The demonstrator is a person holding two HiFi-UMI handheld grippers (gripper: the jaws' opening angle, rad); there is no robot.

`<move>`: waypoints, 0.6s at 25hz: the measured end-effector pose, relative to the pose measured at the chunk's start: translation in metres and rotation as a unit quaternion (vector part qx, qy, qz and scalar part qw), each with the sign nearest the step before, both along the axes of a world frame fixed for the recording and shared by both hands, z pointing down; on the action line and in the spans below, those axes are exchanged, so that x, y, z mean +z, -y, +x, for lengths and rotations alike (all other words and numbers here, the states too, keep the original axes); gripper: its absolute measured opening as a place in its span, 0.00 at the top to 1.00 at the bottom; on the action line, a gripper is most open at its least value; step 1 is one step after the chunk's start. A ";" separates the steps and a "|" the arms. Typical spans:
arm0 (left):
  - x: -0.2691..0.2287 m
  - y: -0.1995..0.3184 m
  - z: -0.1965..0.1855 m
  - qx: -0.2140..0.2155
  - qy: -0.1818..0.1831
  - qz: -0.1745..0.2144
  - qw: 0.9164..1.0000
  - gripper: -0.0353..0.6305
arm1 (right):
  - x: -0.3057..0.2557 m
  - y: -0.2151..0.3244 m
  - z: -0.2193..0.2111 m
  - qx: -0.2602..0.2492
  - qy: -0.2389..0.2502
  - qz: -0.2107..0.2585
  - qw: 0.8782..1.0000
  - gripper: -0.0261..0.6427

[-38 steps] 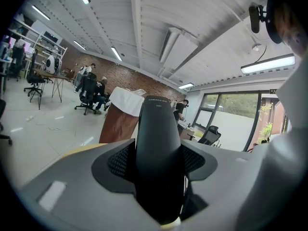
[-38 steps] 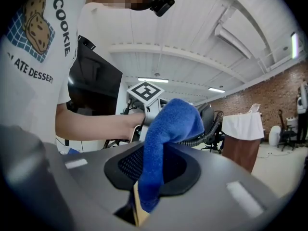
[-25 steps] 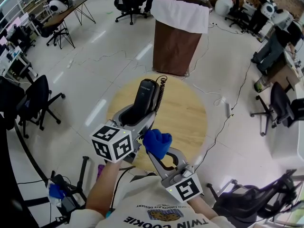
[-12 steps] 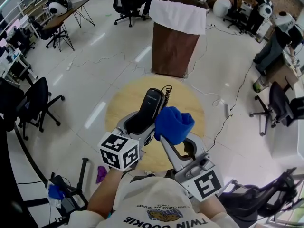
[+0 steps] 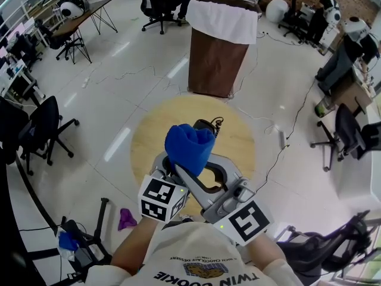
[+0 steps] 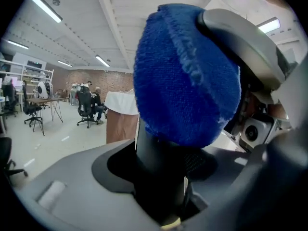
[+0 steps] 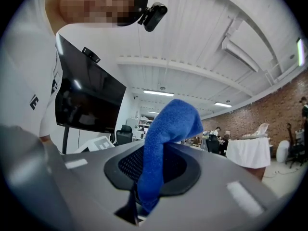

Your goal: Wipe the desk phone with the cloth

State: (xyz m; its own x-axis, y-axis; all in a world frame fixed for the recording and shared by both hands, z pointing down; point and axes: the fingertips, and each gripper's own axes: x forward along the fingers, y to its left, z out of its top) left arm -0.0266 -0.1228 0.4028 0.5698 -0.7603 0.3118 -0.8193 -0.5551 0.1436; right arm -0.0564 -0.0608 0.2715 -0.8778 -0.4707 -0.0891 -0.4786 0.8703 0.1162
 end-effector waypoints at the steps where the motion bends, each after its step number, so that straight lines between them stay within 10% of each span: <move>1: 0.001 -0.001 0.000 0.000 0.003 0.001 1.000 0.55 | 0.005 0.002 -0.002 -0.003 -0.005 -0.008 1.000 0.86; 15: 0.004 -0.003 -0.014 -0.008 0.016 0.016 1.000 0.55 | 0.016 0.047 0.003 0.028 -0.003 -0.020 0.999 0.86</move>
